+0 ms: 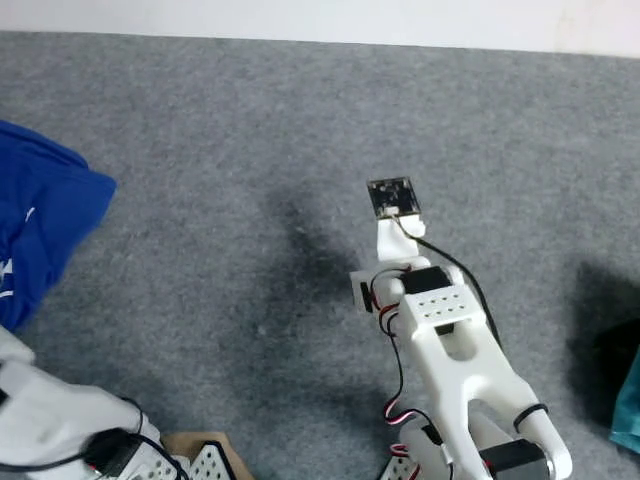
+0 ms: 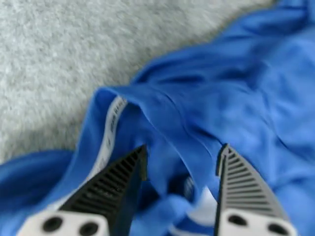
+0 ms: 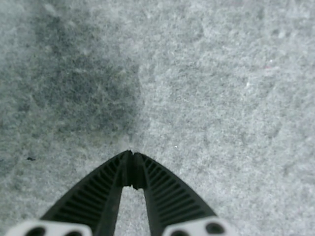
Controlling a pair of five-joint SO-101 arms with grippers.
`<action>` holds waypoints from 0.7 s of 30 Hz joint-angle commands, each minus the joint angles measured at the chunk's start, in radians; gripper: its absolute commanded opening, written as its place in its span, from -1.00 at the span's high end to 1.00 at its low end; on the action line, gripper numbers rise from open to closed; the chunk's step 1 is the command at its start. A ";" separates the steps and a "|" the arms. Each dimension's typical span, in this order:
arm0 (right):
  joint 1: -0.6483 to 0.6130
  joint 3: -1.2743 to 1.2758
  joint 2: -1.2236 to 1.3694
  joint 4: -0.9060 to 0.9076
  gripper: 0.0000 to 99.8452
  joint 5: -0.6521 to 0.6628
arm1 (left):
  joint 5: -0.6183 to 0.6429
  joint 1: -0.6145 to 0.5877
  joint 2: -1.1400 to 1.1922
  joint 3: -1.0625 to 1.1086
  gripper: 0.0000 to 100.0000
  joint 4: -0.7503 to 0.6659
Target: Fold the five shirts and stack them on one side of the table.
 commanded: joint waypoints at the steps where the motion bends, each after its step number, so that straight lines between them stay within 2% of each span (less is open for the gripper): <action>1: -0.004 -0.008 -0.005 -0.015 0.98 0.043 | -0.003 -0.050 0.137 -0.197 0.50 -0.014; 9: -0.004 -0.010 -0.005 -0.015 0.98 0.048 | 0.000 -0.068 0.265 -0.326 0.50 -0.014; 18: -0.004 -0.005 -0.010 -0.015 0.98 0.048 | 0.002 0.018 0.268 -0.343 0.50 -0.012; 21: -0.005 -0.005 -0.010 -0.015 0.98 0.048 | 0.002 0.050 0.268 -0.343 0.63 -0.012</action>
